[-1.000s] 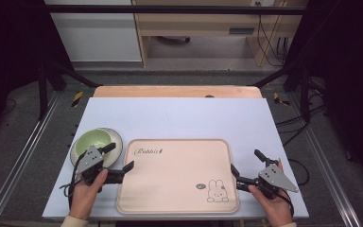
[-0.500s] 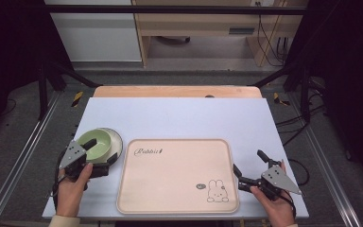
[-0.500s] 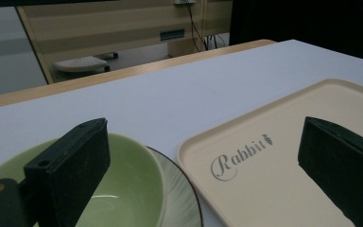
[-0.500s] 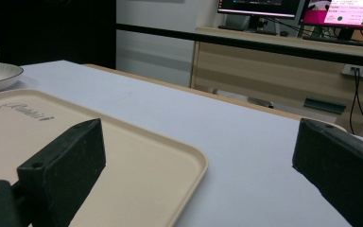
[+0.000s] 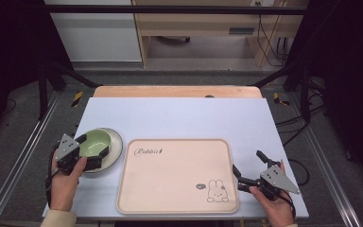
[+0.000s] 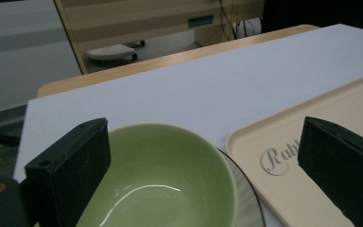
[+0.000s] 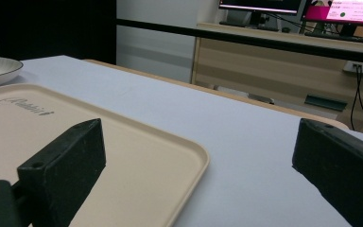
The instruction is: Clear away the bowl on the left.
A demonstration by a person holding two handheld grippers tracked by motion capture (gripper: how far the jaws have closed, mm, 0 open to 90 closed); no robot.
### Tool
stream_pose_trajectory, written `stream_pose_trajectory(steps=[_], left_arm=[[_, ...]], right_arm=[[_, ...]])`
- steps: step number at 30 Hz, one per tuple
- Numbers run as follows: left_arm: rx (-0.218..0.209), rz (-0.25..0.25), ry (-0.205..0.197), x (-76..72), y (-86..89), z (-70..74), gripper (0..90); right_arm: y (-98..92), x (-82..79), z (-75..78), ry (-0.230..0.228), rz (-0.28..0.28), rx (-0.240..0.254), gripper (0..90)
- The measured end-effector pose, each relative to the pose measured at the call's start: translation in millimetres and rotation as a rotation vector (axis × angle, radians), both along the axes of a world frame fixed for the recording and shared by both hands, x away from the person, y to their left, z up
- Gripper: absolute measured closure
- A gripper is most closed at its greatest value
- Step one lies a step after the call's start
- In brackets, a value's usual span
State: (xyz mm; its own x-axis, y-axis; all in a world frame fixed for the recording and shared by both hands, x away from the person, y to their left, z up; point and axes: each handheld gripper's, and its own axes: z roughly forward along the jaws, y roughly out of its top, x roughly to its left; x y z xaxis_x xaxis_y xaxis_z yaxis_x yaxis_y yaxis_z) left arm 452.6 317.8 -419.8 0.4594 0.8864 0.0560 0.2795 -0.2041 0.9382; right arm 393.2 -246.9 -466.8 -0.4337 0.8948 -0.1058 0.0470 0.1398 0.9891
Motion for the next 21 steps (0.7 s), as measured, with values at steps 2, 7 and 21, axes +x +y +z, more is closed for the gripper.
stream_pose_trajectory(steps=[2,7,21], left_arm=[[-0.001,0.015,0.017,5.1,3.1,1.9,3.5],[0.008,0.026,0.065,16.6,14.0,9.4,3.7],[0.010,0.049,0.137,36.4,37.6,11.0,5.2]], right_arm=[[0.2,0.0,-0.4,0.000,0.001,-0.001,3.8],[-0.1,-0.4,0.0,-0.002,-0.004,-0.004,4.5],[-0.3,-0.2,0.6,-0.006,-0.009,0.001,6.5]])
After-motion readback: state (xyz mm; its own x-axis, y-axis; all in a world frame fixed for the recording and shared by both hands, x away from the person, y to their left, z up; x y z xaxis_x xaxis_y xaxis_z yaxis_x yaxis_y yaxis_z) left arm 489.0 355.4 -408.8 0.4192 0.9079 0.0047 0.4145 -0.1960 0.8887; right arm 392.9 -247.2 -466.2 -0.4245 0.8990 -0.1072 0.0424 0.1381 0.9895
